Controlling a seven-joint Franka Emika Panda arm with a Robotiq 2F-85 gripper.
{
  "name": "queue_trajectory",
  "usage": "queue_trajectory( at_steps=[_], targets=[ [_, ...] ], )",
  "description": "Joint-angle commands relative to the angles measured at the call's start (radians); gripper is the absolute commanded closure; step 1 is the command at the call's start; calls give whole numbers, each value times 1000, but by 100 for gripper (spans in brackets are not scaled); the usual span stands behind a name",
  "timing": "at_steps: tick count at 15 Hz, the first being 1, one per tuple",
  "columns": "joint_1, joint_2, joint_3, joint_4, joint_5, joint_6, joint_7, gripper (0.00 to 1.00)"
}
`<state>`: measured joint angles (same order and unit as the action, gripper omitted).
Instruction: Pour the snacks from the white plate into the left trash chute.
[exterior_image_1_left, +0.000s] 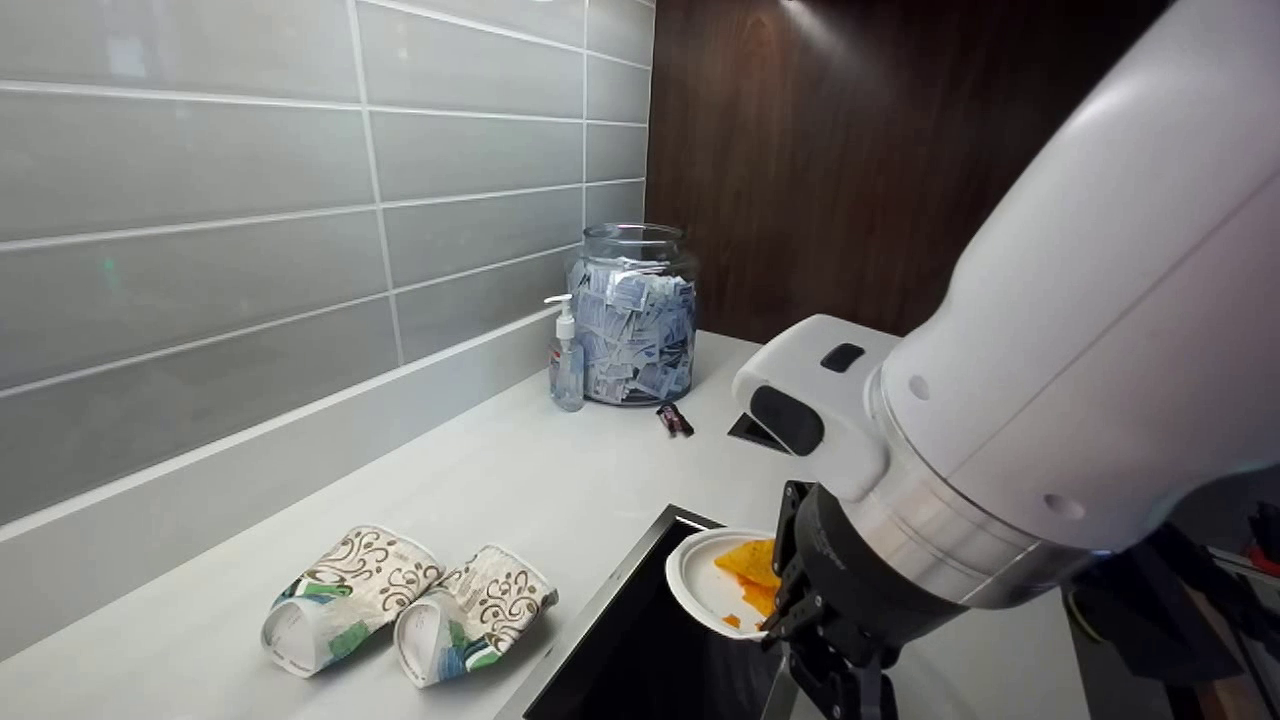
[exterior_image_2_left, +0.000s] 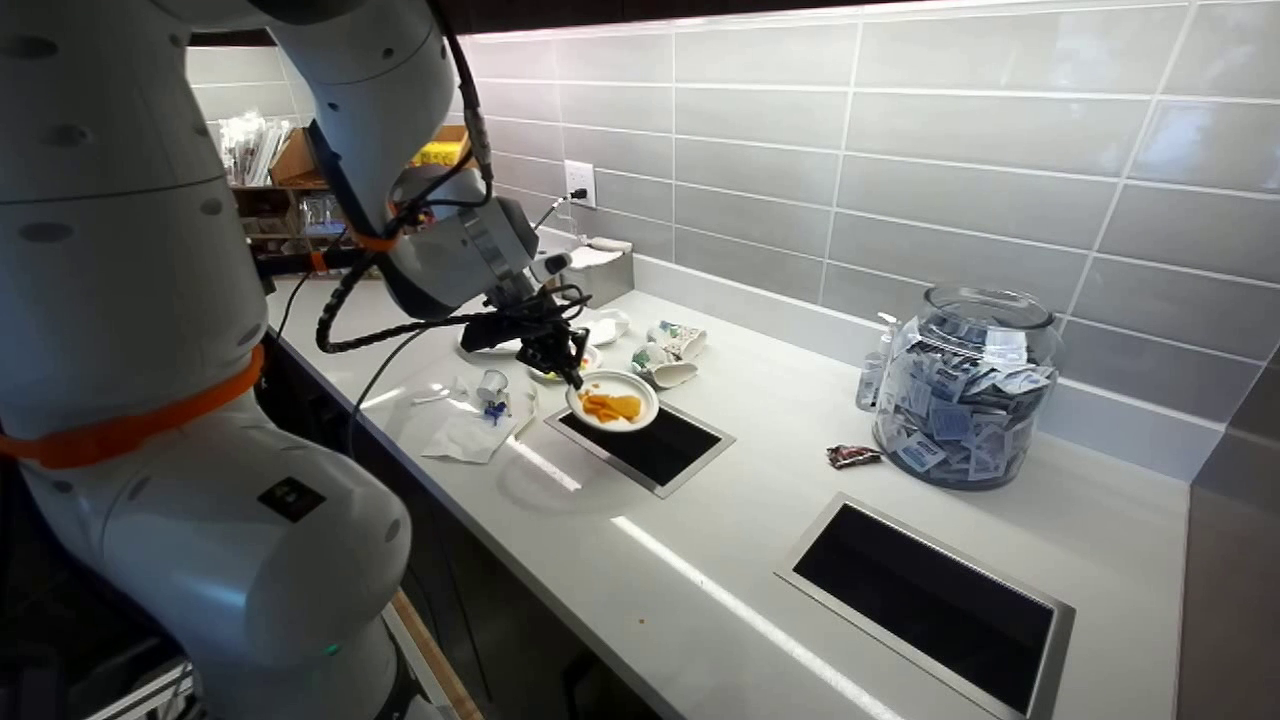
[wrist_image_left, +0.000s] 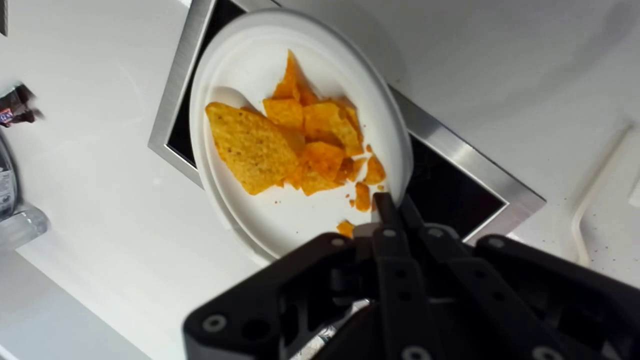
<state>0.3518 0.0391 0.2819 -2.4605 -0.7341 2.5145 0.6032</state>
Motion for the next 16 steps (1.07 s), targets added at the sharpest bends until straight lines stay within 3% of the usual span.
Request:
queue_trajectory(
  at_steps=[1,6,16],
  targets=[
    [-18,-23,3,-27,25,59,-63,99],
    [-27,-29,0,-32,62,96,-105,99],
    [-51,-53,-7,-61,267,197,-270,99]
  ],
)
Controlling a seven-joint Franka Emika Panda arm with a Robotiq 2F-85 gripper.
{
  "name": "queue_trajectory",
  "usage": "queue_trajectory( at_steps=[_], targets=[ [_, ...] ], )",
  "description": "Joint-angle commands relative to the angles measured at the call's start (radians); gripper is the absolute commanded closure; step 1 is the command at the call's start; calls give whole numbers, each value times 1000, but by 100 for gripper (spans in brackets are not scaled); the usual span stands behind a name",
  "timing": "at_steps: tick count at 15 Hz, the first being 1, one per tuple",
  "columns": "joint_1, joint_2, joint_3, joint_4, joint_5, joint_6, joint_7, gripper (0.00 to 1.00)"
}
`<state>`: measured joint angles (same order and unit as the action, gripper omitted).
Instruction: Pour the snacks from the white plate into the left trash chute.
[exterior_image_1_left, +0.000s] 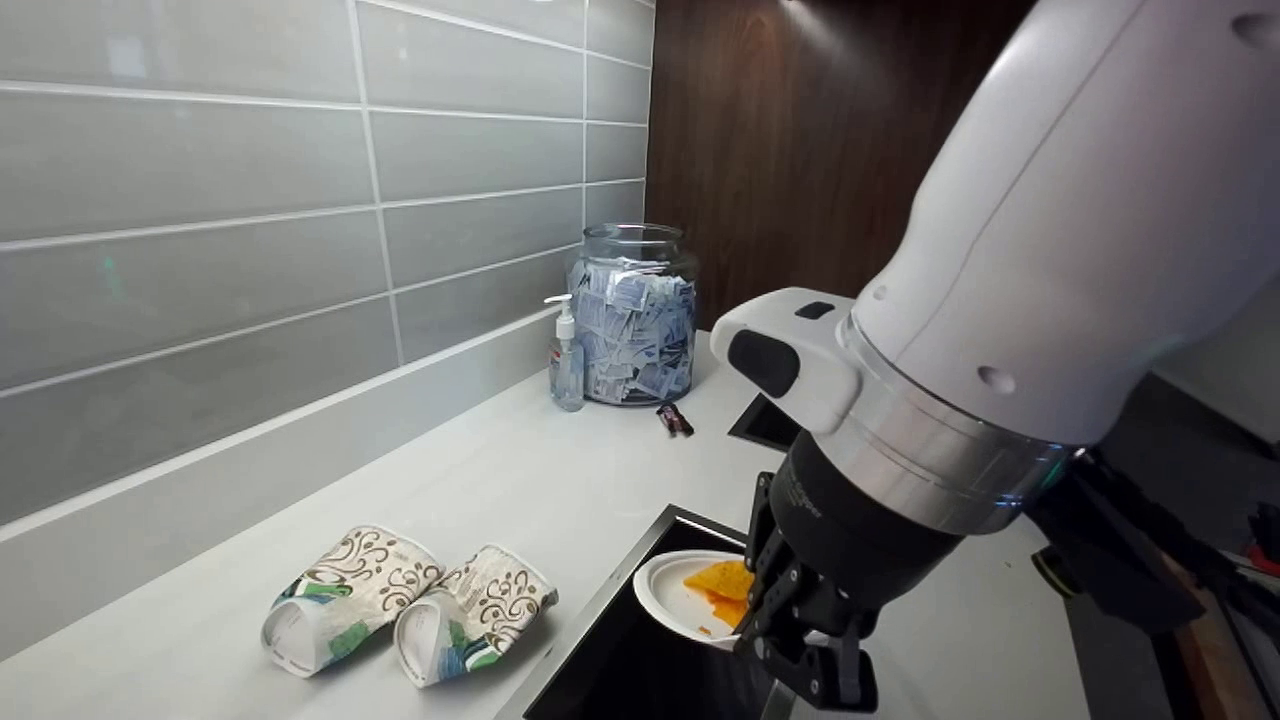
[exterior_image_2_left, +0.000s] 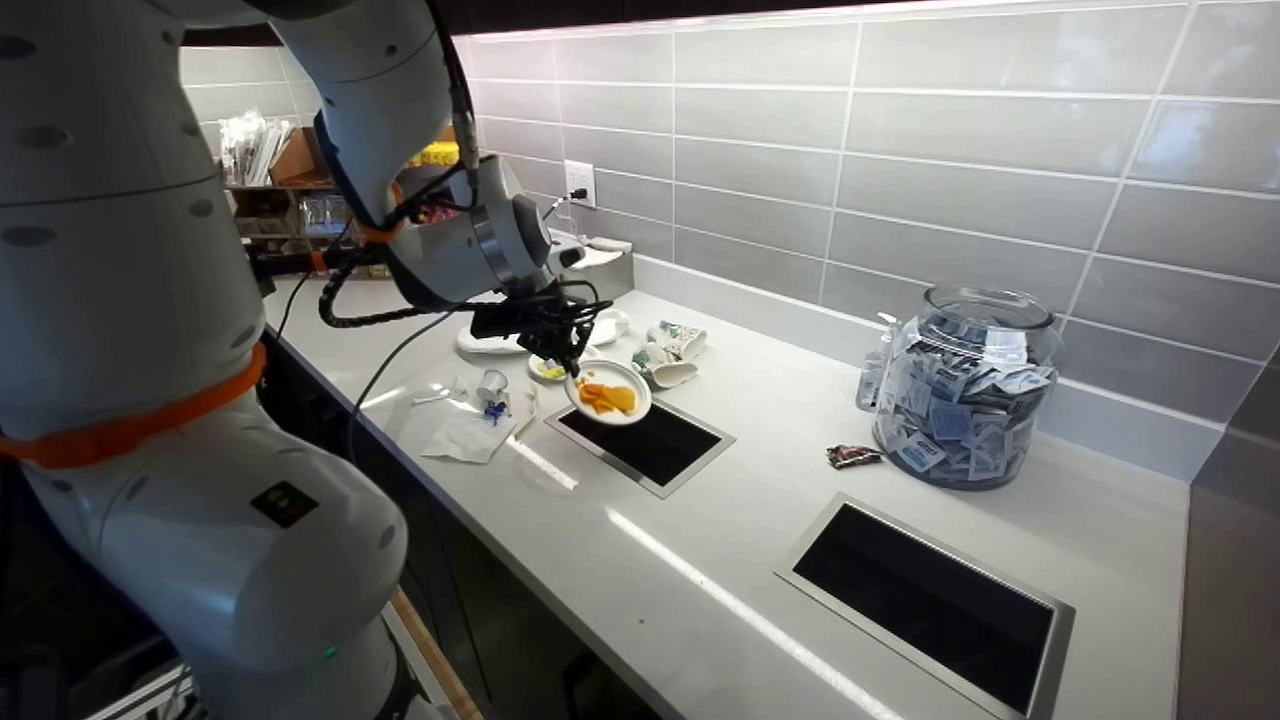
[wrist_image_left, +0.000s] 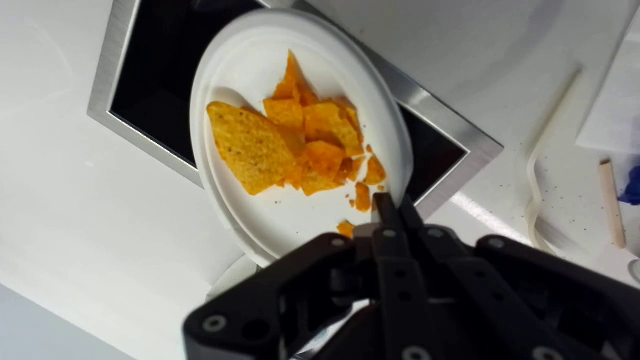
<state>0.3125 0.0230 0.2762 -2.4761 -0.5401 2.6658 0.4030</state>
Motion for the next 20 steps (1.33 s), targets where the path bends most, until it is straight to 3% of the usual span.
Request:
queue_trajectory(
  at_steps=[1,9,17,20],
  targets=[
    [-14,-41,-2,-49,91,52,-83,99],
    [-17,-79,3,-100,305,113,-247,99],
    [-10,-123,0,-136,448,128,-357,99],
    [4,-125,-9,-144,552,163,-466,99]
  ],
)
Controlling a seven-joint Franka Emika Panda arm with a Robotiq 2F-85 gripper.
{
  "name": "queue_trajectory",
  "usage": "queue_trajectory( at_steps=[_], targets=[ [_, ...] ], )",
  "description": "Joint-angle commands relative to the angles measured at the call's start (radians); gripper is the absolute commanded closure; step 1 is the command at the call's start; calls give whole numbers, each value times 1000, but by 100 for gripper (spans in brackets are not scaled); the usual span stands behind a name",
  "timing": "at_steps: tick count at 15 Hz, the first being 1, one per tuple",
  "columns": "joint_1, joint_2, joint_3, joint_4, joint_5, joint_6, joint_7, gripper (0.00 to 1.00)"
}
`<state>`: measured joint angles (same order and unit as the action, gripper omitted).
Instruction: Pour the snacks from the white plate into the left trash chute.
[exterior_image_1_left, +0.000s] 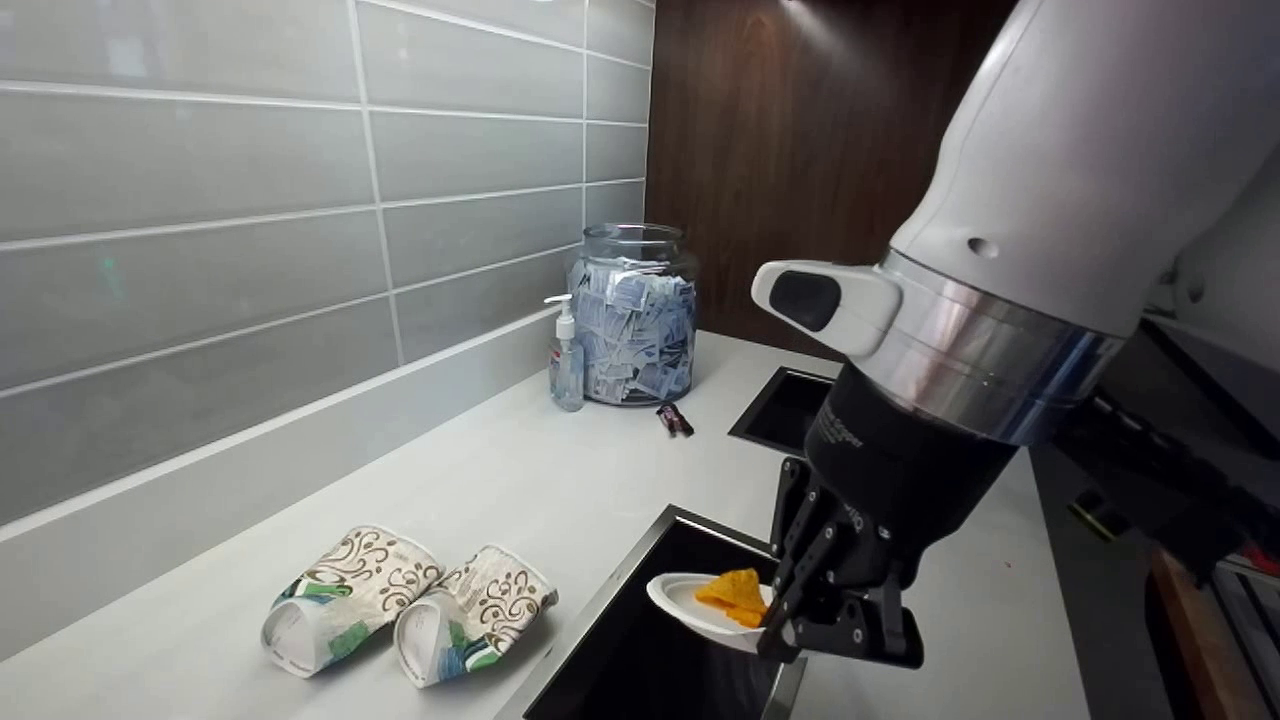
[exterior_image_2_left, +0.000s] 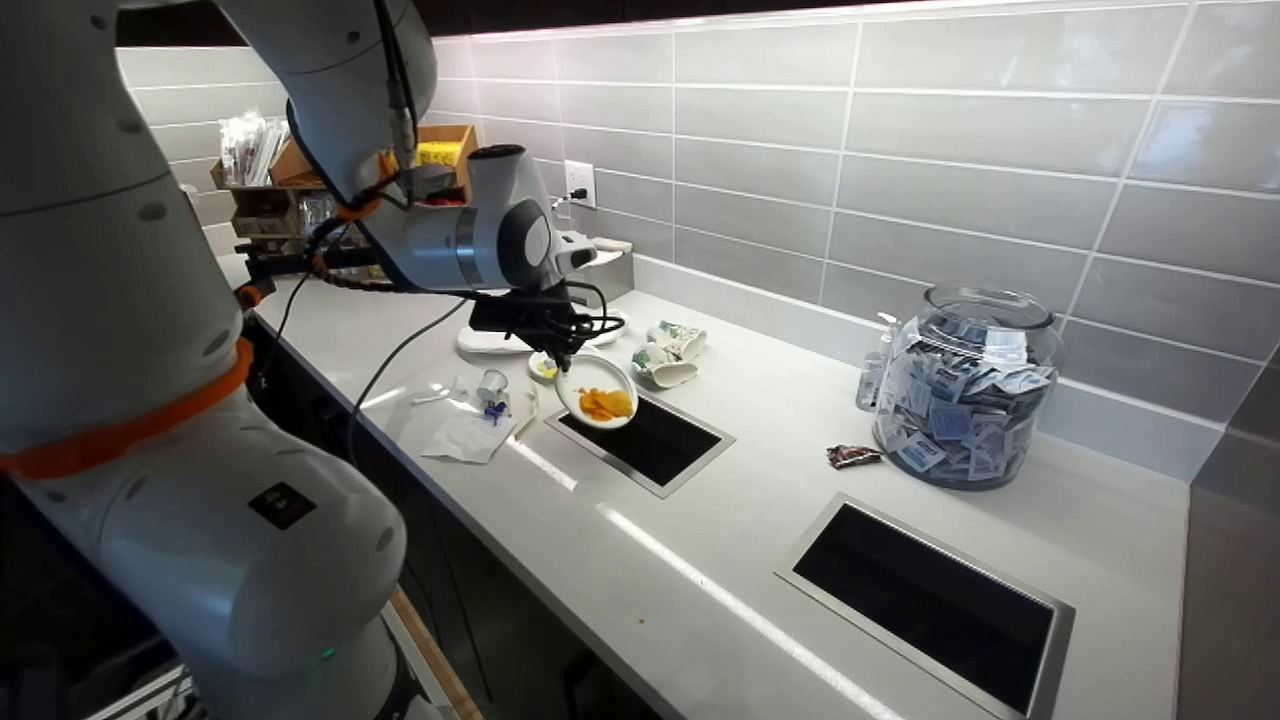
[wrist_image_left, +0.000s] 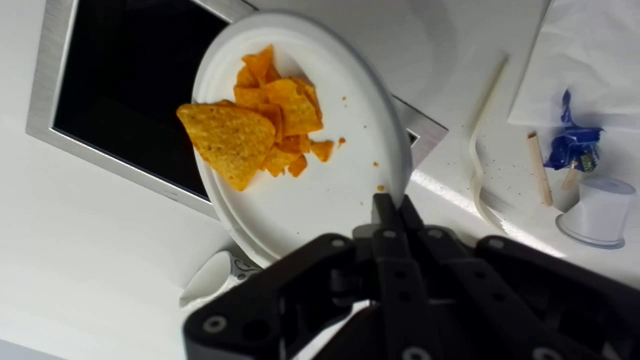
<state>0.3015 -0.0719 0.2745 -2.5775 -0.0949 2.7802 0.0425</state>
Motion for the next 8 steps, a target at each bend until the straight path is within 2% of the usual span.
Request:
queue_trajectory(
  at_steps=[1,8],
  targets=[
    [20,-31,-9,-44,144,59,-142,99],
    [46,-46,-23,-48,357,63,-338,99]
  ],
)
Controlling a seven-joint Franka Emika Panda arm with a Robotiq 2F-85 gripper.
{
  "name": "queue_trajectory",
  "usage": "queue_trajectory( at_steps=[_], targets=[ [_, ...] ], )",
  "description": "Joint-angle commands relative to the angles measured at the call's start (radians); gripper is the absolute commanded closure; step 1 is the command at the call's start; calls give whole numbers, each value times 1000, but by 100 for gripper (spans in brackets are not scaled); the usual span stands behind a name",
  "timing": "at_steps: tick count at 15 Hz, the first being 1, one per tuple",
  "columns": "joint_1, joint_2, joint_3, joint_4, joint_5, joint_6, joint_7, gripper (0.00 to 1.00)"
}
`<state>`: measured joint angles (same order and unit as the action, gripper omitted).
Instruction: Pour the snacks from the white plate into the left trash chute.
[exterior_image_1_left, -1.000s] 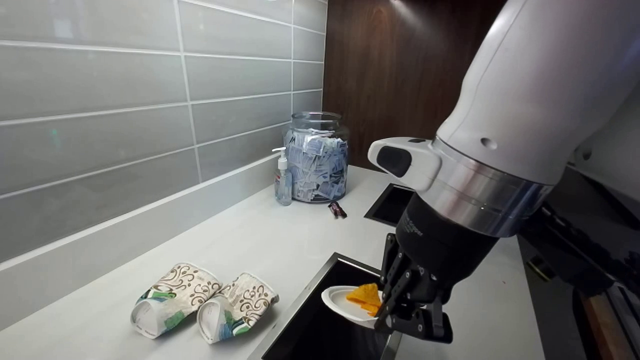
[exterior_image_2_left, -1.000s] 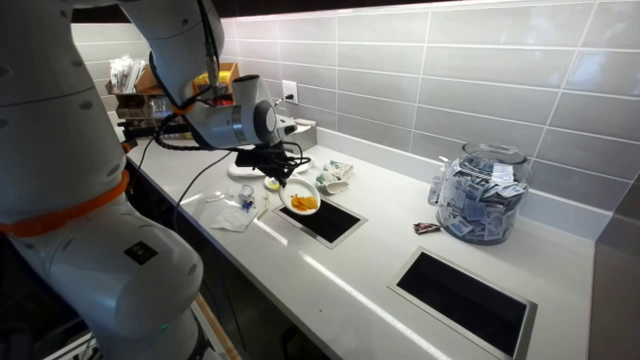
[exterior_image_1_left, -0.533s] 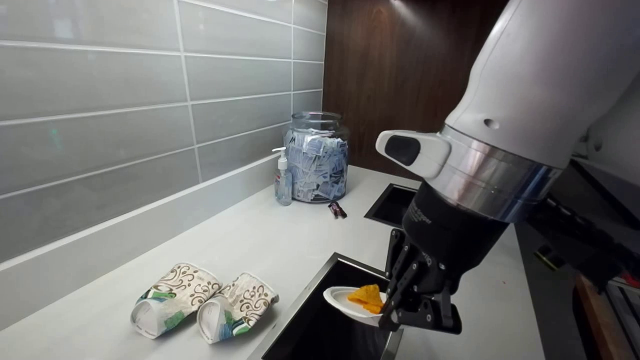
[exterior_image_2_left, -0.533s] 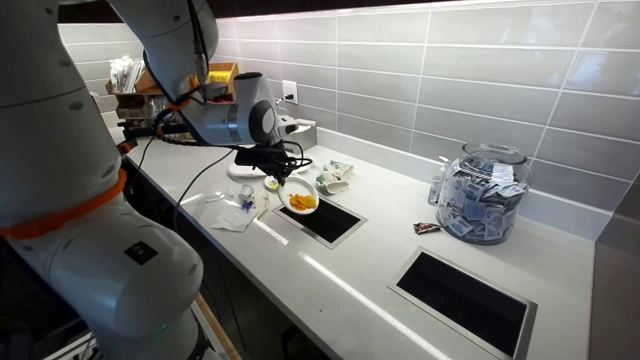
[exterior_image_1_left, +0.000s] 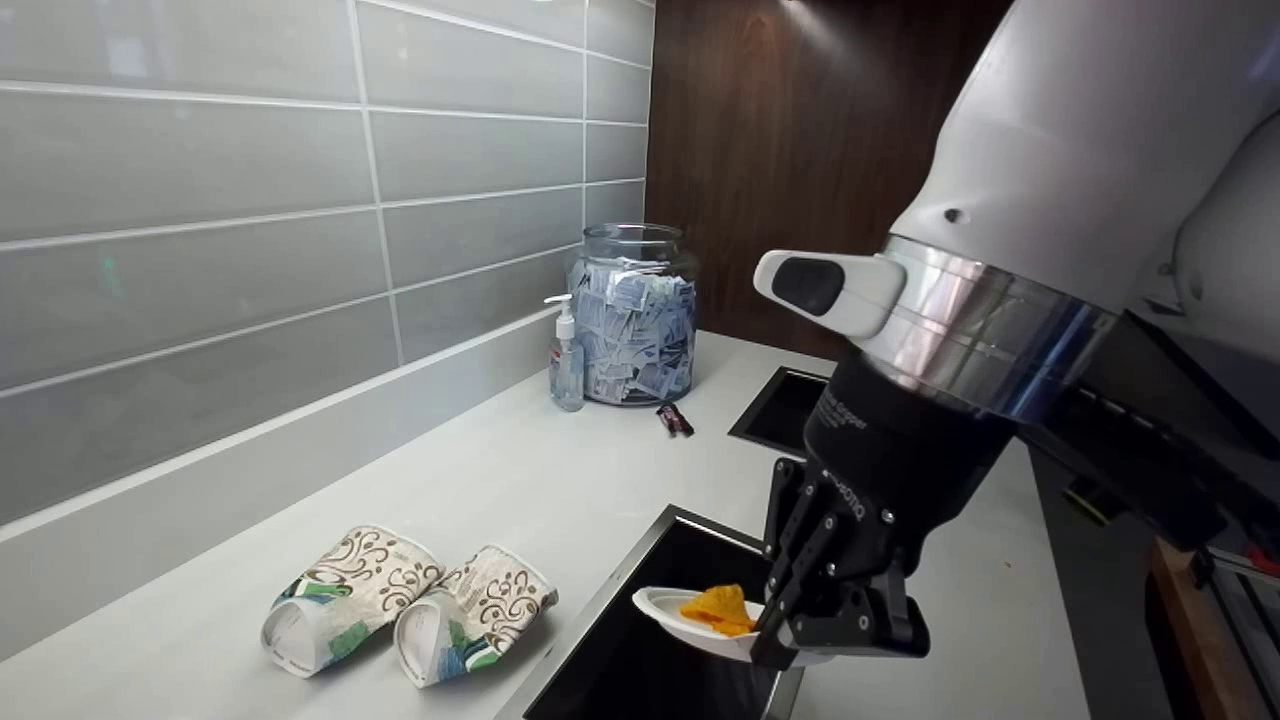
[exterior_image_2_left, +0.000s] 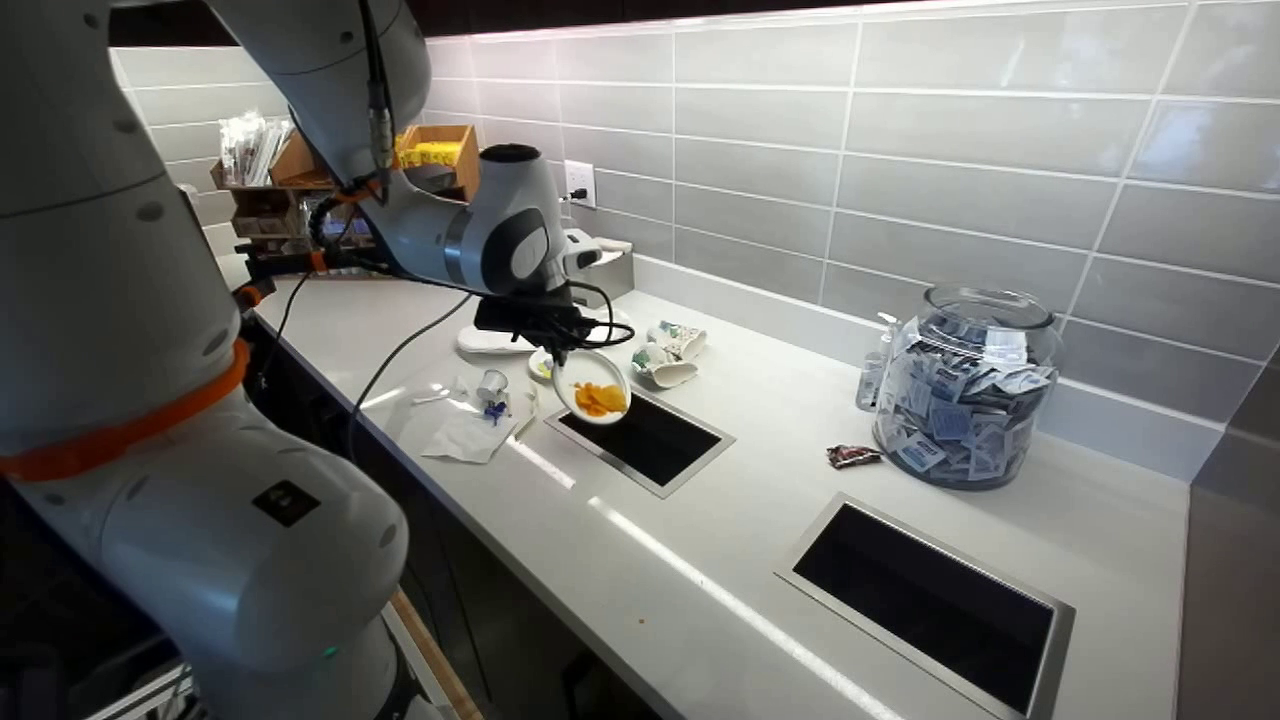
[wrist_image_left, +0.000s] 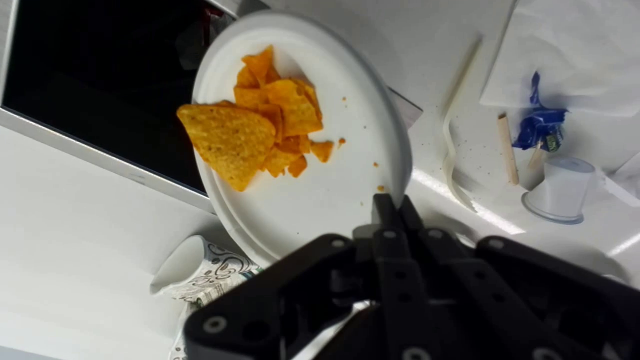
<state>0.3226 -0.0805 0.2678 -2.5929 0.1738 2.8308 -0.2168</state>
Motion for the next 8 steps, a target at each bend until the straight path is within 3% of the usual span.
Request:
queue_trajectory(
  at_steps=[1,8],
  targets=[
    [31,-41,-20,-32,119,10,-105,99],
    [66,-72,-62,-32,319,7,-252,99]
  ],
)
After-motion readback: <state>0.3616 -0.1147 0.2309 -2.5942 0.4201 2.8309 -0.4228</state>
